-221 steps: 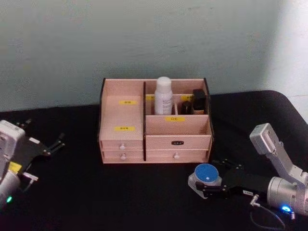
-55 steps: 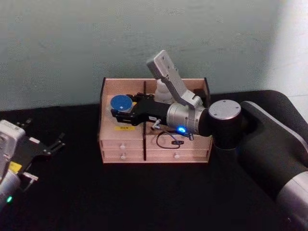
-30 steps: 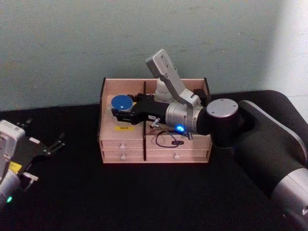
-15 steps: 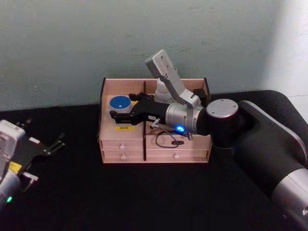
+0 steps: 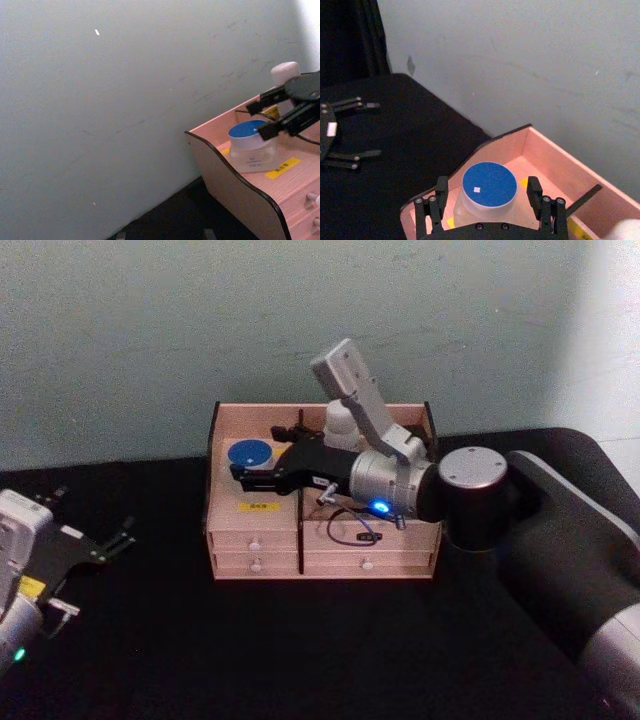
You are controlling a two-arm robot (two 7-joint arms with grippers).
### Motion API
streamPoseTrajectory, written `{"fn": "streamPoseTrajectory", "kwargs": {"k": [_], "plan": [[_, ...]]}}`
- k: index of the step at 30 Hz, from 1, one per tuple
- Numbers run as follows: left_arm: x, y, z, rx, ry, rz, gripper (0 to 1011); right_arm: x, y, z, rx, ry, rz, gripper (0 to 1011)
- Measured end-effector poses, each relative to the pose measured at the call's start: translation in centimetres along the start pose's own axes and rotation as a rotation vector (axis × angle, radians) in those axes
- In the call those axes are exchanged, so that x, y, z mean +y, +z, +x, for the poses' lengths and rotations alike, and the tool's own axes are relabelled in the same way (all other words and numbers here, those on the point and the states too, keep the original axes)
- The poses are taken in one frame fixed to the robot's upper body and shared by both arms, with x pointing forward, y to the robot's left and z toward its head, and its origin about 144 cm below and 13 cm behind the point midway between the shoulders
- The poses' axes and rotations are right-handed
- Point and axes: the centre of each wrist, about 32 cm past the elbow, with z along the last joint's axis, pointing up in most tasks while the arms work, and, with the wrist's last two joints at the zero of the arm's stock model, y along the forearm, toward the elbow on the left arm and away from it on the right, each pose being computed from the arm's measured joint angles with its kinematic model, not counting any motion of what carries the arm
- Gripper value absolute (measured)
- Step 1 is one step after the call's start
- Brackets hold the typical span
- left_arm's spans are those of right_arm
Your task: Pick up the facial cleanser and watermelon frost from the table and place them into the tiered storage box.
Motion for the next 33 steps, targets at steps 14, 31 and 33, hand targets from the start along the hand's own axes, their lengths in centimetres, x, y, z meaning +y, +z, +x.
{"fn": "streamPoseTrajectory", "kwargs": {"k": [14, 31, 33], "plan": [[0.0, 0.0, 0.0, 0.0, 0.0, 0.0, 1001, -5.5, -0.5, -1.5, -0.02, 0.039, 0.056, 1002], [0.0, 0.0, 0.0, 0.0, 0.0, 0.0, 1001, -15.8, -3.4, -2.6, -0.043, -0.068, -0.021, 1003], [0.0, 0.0, 0.0, 0.0, 0.0, 0.0, 1001, -16.5, -3.5, -2.8, -0.051, -0.107, -0.02, 1002]]}}
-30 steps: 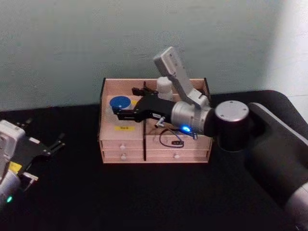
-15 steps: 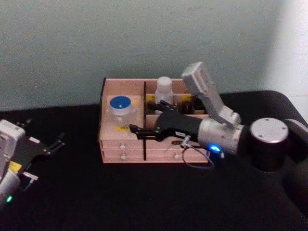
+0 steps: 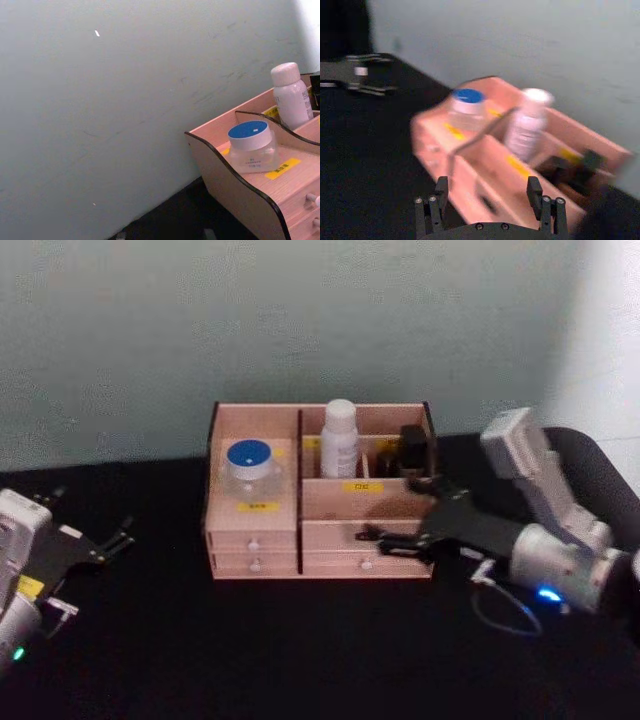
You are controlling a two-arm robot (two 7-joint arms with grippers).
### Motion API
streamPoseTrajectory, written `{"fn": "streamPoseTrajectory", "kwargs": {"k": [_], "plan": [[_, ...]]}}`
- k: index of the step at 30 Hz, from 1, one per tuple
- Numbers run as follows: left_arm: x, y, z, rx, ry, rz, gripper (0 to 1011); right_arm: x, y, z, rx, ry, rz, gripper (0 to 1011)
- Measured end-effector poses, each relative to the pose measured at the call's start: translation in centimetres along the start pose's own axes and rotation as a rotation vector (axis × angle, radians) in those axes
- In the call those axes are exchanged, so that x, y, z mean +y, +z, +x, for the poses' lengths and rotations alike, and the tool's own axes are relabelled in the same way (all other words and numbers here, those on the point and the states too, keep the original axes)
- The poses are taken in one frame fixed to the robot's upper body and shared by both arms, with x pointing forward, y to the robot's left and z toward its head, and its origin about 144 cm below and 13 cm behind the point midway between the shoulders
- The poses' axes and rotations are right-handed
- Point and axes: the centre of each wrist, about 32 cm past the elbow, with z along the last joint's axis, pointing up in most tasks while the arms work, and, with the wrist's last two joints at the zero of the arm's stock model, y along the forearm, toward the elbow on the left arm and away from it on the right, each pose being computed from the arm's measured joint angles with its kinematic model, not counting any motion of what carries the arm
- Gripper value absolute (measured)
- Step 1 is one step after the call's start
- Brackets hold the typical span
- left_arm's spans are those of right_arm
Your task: Pick up the facial cleanser and watermelon frost from the table and place them into the tiered storage box.
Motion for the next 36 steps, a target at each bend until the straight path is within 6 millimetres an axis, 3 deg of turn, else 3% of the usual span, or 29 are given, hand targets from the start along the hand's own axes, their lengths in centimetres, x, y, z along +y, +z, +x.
{"fn": "streamPoseTrajectory", "kwargs": {"k": [6, 11, 15, 25, 36], "plan": [[0.0, 0.0, 0.0, 0.0, 0.0, 0.0, 1001, -2.3, -0.8, 0.0, -0.03, -0.306, 0.004, 1002], [0.0, 0.0, 0.0, 0.0, 0.0, 0.0, 1001, -1.5, -1.9, -0.1, -0.043, -0.604, -0.014, 1003], [0.0, 0.0, 0.0, 0.0, 0.0, 0.0, 1001, -0.3, -3.0, -0.1, -0.031, -0.74, -0.042, 1002], [0.0, 0.0, 0.0, 0.0, 0.0, 0.0, 1001, 2.2, -5.5, -0.4, -0.014, -0.793, -0.126, 1002], [0.0, 0.0, 0.0, 0.0, 0.0, 0.0, 1001, 2.7, -6.3, -0.5, -0.003, -0.779, -0.156, 1003]]}}
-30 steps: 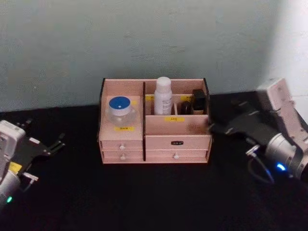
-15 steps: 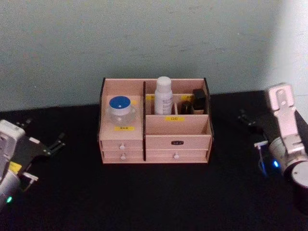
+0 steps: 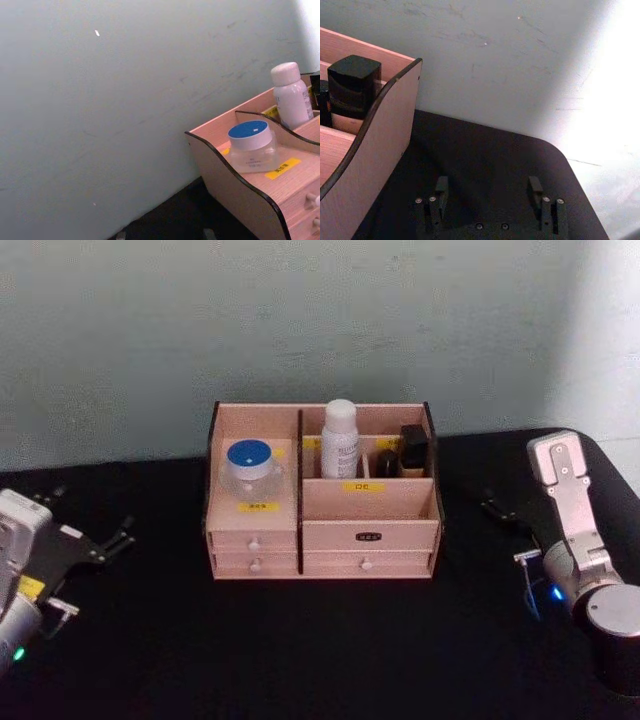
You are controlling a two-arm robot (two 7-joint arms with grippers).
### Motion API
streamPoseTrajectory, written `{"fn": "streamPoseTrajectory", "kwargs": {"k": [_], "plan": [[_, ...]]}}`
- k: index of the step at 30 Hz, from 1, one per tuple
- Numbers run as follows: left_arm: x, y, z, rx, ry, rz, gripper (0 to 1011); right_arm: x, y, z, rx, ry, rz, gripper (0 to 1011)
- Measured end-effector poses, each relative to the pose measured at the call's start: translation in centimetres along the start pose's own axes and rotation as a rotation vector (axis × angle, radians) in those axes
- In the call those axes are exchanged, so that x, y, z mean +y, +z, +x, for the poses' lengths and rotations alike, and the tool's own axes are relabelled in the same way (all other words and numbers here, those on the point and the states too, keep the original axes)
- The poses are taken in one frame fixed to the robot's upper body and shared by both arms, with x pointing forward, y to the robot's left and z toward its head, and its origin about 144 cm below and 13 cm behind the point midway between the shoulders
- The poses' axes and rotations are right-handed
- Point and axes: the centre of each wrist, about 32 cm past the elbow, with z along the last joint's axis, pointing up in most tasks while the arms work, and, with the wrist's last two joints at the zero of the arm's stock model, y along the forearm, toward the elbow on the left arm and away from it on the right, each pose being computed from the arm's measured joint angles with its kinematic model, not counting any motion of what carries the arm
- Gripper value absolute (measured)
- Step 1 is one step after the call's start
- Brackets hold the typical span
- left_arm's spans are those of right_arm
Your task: Pick up the facial cleanser and watermelon frost from the table and place them into the tiered storage box.
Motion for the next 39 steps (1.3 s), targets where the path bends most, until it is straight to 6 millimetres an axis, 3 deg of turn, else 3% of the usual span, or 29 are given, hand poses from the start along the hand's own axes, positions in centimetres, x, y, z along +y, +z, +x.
{"fn": "streamPoseTrajectory", "kwargs": {"k": [39], "plan": [[0.0, 0.0, 0.0, 0.0, 0.0, 0.0, 1001, -0.08, 0.15, 0.02, -0.002, -0.003, 0.009, 1002]]}}
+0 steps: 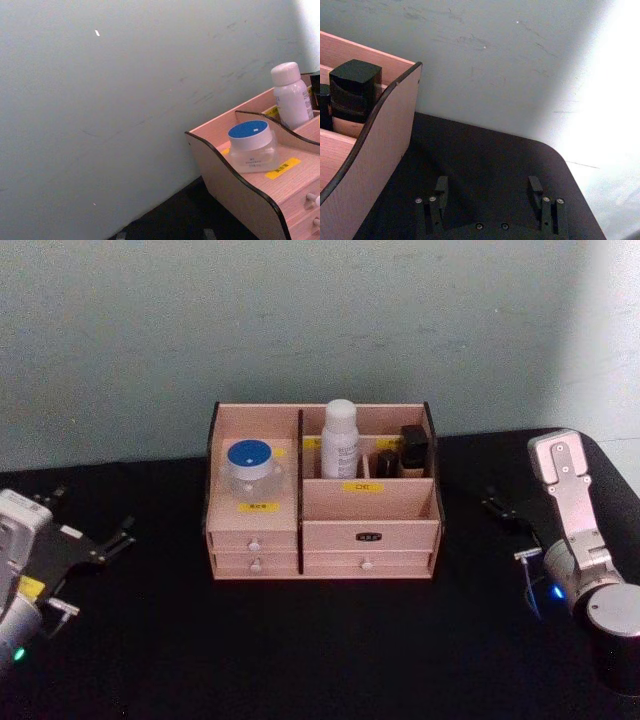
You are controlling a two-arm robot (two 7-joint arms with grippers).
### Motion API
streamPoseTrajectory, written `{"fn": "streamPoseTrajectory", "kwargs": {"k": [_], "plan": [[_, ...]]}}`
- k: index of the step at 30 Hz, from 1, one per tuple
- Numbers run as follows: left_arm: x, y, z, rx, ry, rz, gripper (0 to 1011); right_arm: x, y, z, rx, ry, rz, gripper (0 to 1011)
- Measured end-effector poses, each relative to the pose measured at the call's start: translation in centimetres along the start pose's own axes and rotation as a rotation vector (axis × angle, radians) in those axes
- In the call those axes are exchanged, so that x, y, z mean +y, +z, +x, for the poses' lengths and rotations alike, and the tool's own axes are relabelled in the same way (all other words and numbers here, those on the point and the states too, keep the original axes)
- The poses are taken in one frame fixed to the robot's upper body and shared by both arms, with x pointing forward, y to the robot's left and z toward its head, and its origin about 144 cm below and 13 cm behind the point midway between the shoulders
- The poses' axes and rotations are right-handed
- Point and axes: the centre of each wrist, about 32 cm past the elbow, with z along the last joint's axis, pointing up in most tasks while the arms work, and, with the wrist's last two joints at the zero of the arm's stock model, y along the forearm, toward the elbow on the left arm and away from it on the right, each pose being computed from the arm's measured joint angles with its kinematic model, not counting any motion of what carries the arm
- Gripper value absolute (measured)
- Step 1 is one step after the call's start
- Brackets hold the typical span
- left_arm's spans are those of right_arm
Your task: Pick up the facial cleanser and watermelon frost from the table and place them into the tiered storage box.
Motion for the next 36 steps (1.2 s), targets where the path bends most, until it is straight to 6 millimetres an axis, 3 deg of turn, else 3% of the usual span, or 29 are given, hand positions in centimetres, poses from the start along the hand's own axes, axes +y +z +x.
{"fn": "streamPoseTrajectory", "kwargs": {"k": [36], "plan": [[0.0, 0.0, 0.0, 0.0, 0.0, 0.0, 1001, 0.0, -0.01, 0.0, 0.0, 0.0, 0.0, 1003]]}}
